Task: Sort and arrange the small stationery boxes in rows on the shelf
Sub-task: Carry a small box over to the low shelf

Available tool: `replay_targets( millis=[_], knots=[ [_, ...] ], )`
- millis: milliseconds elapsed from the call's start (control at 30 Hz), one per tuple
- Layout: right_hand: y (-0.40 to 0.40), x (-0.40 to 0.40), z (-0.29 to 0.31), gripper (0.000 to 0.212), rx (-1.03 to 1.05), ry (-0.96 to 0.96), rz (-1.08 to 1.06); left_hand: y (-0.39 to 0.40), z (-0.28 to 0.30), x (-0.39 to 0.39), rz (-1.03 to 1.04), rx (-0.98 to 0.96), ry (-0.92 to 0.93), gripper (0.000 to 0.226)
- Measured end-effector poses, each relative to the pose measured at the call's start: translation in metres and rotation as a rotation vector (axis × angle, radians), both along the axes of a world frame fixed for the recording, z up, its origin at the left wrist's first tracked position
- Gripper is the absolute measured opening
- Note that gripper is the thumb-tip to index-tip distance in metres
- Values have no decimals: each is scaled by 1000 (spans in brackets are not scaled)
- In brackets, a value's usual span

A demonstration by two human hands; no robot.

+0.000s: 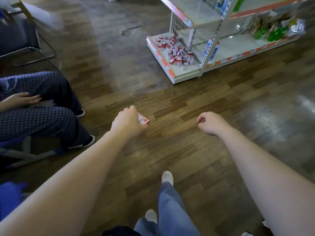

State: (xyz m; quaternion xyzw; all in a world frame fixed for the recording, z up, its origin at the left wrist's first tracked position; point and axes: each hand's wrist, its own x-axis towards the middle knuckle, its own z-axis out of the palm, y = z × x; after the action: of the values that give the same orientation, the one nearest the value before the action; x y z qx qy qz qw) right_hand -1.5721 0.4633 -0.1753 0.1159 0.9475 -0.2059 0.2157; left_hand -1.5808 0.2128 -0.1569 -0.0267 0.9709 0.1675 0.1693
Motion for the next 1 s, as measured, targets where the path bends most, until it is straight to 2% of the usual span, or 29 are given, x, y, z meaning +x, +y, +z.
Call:
replay_targets(
  millis=[133, 500, 1000],
  knots=[
    [13, -70, -10, 14, 13, 11, 12, 14, -10, -69, -18, -9, 24, 62],
    [45, -262, -12, 20, 26, -48, 28, 53, -17, -260, 16, 0, -17, 57],
    [-12, -522, -22, 21, 45, -96, -10, -10, -24, -534, -23, -21, -17, 57]
  ],
)
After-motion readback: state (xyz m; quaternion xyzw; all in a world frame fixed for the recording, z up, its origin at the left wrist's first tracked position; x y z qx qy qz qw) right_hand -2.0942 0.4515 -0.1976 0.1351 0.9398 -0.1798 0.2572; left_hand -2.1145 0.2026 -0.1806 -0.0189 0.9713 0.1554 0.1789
